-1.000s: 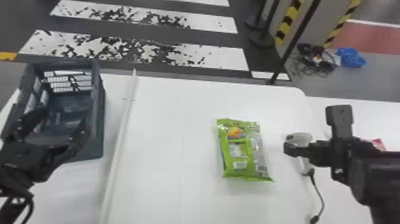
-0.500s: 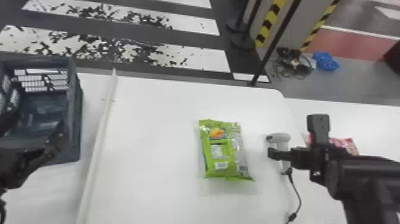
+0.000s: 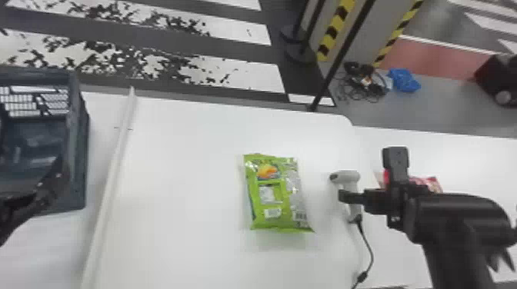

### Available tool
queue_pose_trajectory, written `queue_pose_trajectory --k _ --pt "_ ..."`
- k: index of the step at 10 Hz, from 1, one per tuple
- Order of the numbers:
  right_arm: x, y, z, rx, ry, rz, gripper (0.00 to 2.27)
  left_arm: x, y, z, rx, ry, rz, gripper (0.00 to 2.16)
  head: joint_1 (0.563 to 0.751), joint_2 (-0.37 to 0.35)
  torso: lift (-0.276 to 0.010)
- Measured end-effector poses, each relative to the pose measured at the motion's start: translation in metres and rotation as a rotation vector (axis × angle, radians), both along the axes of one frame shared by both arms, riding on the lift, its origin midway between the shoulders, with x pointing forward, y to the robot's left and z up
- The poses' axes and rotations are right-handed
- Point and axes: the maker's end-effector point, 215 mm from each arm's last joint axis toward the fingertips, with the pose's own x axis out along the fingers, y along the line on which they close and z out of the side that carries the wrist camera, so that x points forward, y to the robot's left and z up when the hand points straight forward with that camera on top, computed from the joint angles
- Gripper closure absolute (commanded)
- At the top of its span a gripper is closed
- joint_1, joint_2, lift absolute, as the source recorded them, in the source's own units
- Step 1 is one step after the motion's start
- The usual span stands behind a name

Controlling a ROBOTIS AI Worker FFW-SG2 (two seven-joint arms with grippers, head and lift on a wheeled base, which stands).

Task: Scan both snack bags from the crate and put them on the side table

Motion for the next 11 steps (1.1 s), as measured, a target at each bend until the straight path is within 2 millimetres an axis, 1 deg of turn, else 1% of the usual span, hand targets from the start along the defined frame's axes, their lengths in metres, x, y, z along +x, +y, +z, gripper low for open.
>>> queue_pose_trajectory --k 1,3,5,7,8,11 --pt "0.0 0.003 -0.004 0.015 0.008 0.007 2.25 0.0 0.0 0.0 0.0 0.001 0.0 0.1 0.695 -0.284 -0.087" --pt "0.001 0.006 -0.007 0.022 0.015 0.007 2.25 0.001 0.0 -0.001 0.0 0.001 0.0 0.1 0.695 -0.278 -0.087" --pt "-0.003 0.006 0.002 0.023 0.014 -0.004 2.25 0.0 0.002 -0.001 0.002 0.002 0.001 0.1 0.695 -0.278 -0.087" --pt "-0.016 0.007 0.016 0.019 0.021 -0.012 2.25 0.0 0.002 -0.001 0.002 0.002 0.001 0.1 0.695 -0.28 -0.087" --pt "-0.027 0.012 0.023 0.023 0.029 -0.016 2.25 0.0 0.002 -0.001 0.002 0.002 0.001 0.1 0.695 -0.279 -0.087" --pt "-0.074 0.052 0.046 0.065 0.053 -0.014 2.25 0.0 0.002 -0.002 0.0 0.003 0.002 0.1 0.695 -0.249 -0.087"
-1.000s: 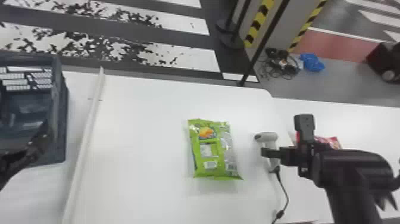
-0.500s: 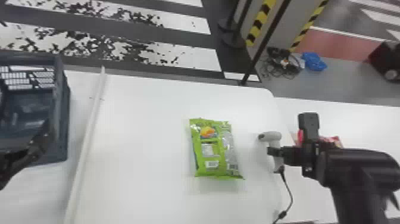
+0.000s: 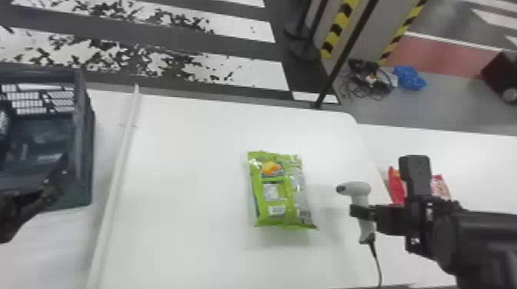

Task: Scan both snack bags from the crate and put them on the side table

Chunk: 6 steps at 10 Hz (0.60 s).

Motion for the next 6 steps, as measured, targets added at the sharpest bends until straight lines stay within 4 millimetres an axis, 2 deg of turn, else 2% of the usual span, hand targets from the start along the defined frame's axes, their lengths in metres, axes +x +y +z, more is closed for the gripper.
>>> queue_pose_trajectory --k 3,6 --pt "-0.045 0.041 0.012 0.074 0.073 0.011 2.25 0.0 0.0 -0.001 -0.001 0.002 0.001 0.1 0.695 -0.204 -0.087" --pt "-0.047 0.082 0.025 0.135 0.049 0.079 2.25 0.0 0.0 -0.004 -0.002 0.006 0.003 0.1 0.695 -0.145 -0.087"
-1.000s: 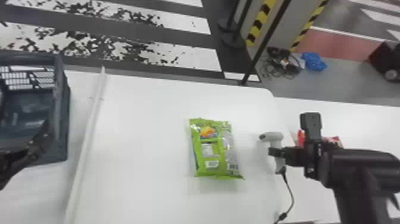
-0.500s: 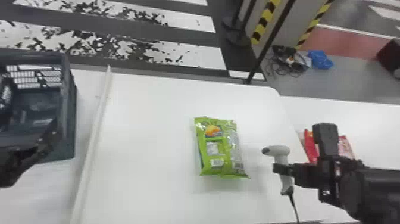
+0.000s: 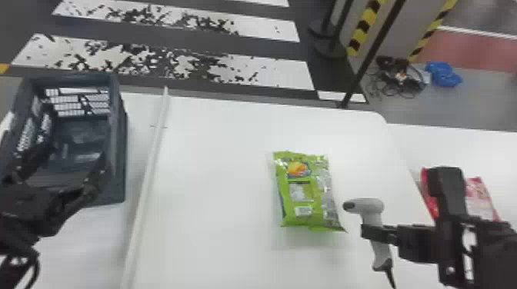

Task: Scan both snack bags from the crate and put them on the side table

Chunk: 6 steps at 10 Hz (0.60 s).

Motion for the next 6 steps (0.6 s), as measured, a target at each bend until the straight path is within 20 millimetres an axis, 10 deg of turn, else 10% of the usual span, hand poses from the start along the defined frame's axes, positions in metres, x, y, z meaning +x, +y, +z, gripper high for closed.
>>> queue_pose_trajectory --k 6 --pt "-0.002 0.034 0.02 0.007 -0.052 0.048 2.25 0.0 0.001 -0.002 -0.001 0.003 0.004 0.1 0.695 -0.085 -0.087"
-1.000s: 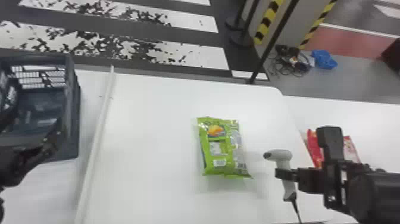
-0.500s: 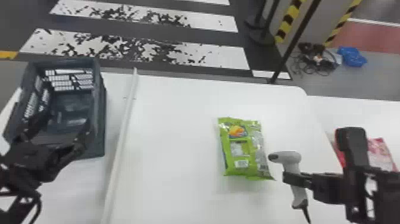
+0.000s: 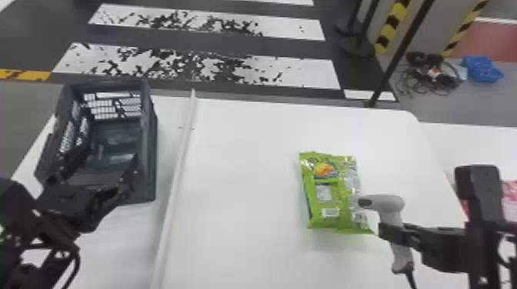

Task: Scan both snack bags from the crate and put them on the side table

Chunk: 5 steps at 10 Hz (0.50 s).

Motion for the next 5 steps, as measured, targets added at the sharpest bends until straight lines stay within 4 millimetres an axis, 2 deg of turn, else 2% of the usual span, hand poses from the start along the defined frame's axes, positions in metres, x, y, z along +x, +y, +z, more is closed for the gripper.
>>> queue_pose_trajectory --k 5 --pt "-0.017 0.003 -0.022 -0.003 0.06 -0.002 2.25 0.001 0.0 -0.001 0.0 0.001 0.001 0.1 0.695 -0.083 -0.087"
